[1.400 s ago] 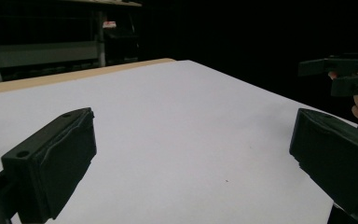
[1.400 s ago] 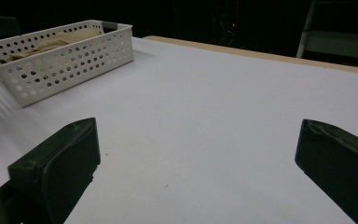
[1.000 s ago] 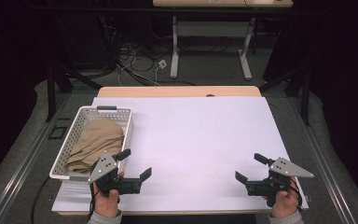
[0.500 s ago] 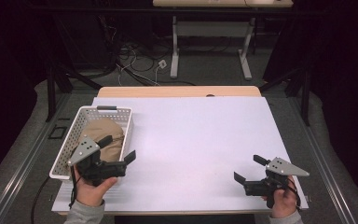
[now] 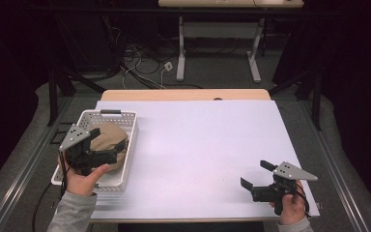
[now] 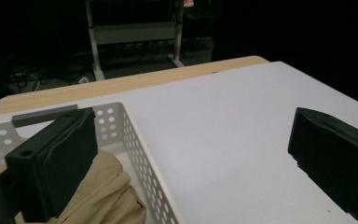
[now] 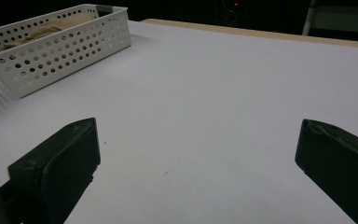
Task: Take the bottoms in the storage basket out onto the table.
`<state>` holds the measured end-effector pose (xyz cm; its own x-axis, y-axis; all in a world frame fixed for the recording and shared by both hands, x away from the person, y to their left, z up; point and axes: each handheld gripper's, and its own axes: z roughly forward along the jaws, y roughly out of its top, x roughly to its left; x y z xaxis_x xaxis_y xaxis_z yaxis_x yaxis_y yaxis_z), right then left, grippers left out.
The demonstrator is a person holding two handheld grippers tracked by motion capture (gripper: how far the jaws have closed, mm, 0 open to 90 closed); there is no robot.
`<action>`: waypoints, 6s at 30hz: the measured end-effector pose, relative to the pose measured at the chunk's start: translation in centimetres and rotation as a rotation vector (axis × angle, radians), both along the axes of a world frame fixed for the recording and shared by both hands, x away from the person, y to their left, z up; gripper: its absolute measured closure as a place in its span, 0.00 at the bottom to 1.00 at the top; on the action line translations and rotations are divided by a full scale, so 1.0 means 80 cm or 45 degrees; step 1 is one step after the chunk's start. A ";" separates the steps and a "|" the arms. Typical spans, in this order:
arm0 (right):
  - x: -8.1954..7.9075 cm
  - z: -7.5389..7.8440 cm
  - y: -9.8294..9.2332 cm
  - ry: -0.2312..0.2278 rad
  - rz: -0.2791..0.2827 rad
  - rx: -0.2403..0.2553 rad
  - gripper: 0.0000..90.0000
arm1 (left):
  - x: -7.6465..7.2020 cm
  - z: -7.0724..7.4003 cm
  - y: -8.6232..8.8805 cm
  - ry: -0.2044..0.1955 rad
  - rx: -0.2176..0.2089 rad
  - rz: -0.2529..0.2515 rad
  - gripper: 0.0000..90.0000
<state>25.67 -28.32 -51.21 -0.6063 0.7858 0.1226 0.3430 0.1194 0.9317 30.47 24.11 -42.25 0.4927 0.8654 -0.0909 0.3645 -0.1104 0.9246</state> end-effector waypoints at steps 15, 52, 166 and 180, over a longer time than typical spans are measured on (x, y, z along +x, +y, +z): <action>0.001 -0.002 0.001 0.029 0.010 -0.011 0.00 | 0.033 -0.004 0.017 0.104 0.062 0.029 0.00; 0.003 -0.008 0.004 0.065 0.043 0.012 0.00 | 0.110 -0.079 0.039 0.468 0.271 0.162 0.00; 0.011 -0.019 0.006 0.112 0.100 -0.005 0.01 | 0.127 -0.112 0.068 0.676 0.177 0.227 0.81; 0.011 -0.018 0.005 0.104 0.100 -0.009 0.01 | 0.111 -0.092 0.081 0.503 0.116 0.268 0.82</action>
